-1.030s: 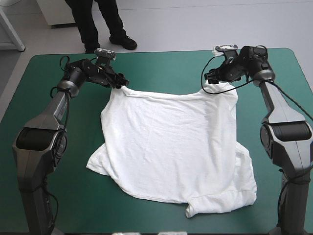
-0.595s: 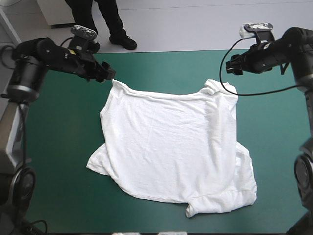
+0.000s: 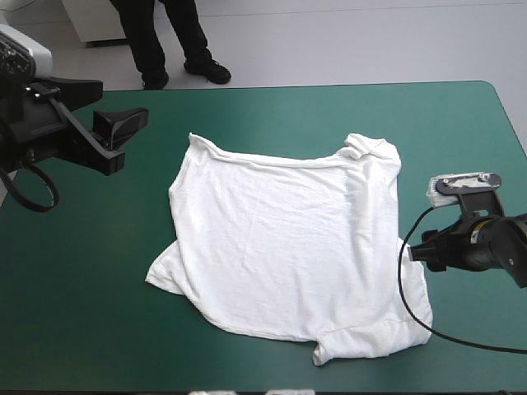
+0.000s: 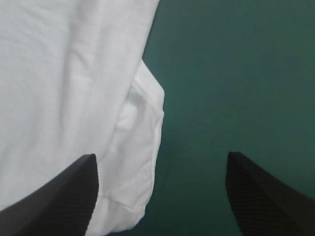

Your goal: Fold the cloth

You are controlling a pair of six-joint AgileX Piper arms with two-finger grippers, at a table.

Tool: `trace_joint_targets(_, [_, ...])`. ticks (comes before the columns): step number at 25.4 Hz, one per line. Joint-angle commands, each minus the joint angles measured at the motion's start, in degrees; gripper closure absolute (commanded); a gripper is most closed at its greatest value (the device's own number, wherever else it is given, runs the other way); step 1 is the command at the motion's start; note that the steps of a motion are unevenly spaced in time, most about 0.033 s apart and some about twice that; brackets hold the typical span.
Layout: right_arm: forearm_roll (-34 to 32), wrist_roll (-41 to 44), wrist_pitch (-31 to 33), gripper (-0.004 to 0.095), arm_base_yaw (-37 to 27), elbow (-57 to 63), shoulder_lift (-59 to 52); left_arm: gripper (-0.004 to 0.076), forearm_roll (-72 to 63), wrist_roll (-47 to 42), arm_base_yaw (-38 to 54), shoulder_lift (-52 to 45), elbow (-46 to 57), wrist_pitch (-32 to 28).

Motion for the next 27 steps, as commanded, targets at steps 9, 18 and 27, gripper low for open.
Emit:
trace_joint_targets(9, [1.88, 0.39, -12.93, 0.0237, 0.08, 4.33, 18.45, 0.021, -0.79, -0.5, -8.13, -0.52, 8.22, -3.87])
trace_joint_targets(18, [5.06, -2.83, -14.94, 0.0237, -5.67, 4.33, 27.15, 0.021, 0.78, -0.5, -8.57, -0.52, 8.46, -2.98])
trace_joint_targets(27, [7.68, -6.94, -16.61, 0.0326, -7.92, 4.63, 32.87, 0.021, 0.89, -0.5, -8.57, -0.52, 8.46, -2.84])
